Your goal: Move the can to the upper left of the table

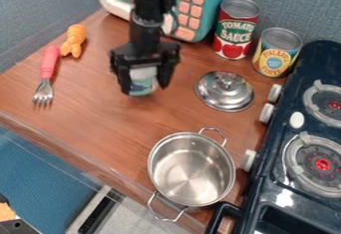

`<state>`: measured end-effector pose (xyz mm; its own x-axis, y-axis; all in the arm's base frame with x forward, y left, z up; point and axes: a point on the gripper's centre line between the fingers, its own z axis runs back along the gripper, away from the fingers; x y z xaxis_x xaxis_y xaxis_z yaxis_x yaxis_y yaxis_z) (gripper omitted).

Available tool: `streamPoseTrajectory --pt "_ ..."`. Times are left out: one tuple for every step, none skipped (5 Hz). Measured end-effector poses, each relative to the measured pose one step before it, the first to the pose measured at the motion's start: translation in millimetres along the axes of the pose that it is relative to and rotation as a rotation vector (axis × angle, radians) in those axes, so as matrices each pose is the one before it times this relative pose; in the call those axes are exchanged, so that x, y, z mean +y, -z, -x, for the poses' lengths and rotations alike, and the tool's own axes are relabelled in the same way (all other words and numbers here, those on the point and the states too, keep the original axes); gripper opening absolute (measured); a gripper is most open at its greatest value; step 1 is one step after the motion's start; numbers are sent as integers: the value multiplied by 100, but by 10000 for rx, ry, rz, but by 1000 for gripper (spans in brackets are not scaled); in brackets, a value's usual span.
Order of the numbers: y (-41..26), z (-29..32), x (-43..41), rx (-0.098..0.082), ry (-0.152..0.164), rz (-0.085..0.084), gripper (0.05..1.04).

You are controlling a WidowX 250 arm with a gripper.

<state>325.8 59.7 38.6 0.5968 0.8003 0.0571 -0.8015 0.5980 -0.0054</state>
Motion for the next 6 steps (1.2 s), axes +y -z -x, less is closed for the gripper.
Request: streamPoseTrajectory --pt "389 -1876 18 43 -63 -20 999" --pt "-65 -2423 -396 -154 -82 86 999" --pt "318 -1536 -410 37 120 -38 999" --pt "-248 -1280 -233 -53 27 72 999" --pt "265 264 317 129 -35 -85 999" --pt "-467 1038 -108 345 46 271 999"
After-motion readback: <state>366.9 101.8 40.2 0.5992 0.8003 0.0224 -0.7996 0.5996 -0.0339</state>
